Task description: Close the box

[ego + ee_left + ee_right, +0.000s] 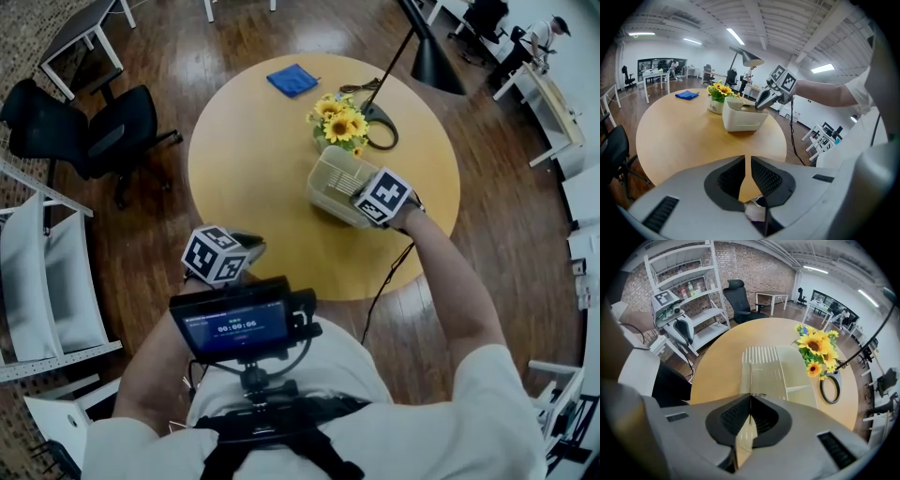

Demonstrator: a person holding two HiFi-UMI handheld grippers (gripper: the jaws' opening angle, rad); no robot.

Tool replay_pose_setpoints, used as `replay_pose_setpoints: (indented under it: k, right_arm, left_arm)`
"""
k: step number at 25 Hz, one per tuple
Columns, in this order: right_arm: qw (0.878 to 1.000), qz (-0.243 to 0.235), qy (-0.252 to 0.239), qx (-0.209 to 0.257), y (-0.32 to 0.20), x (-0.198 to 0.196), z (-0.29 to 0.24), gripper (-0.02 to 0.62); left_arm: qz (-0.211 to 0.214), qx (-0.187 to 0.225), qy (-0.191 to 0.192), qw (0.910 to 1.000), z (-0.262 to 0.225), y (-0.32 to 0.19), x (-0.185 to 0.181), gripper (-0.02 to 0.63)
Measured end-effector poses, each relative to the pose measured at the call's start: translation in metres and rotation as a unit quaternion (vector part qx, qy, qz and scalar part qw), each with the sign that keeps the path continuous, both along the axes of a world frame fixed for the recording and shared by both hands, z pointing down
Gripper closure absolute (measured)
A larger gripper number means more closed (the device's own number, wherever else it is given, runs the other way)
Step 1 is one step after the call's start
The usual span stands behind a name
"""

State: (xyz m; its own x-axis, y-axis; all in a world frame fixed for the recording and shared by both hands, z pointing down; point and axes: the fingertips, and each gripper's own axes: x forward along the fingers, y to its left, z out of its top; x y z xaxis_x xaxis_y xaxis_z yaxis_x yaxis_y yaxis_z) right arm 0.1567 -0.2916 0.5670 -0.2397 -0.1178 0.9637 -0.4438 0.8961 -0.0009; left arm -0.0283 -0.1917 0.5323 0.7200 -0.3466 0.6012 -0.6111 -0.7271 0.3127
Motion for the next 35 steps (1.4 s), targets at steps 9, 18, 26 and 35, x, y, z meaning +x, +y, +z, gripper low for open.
replay_pose_setpoints:
  k: [9,18,26,35]
  right_arm:
    - [1.0,0.005,0.005,0.003,0.0,0.001,0.002,0.584]
    - [1.0,0.0,-0.023,0.004,0.001,0.001,0.004,0.584]
    - [0.998,0.001,-0.057,0.017,0.001,-0.001,0.004,0.584]
    - [0.996,-0.002,-0.078,0.032,0.002,-0.002,0.002,0.583]
  left_arm:
    - [0.006,0.0,0.003,1.0,-0.001,-0.003,0.004,0.575]
    - [0.006,0.001,0.005,1.0,-0.002,-0.002,0.004,0.575]
    - [0.008,0.001,0.004,1.0,-0.001,-0.001,0.004,0.575]
    - [0.012,0.005,0.005,0.9999,-0.004,0.001,0.01,0.575]
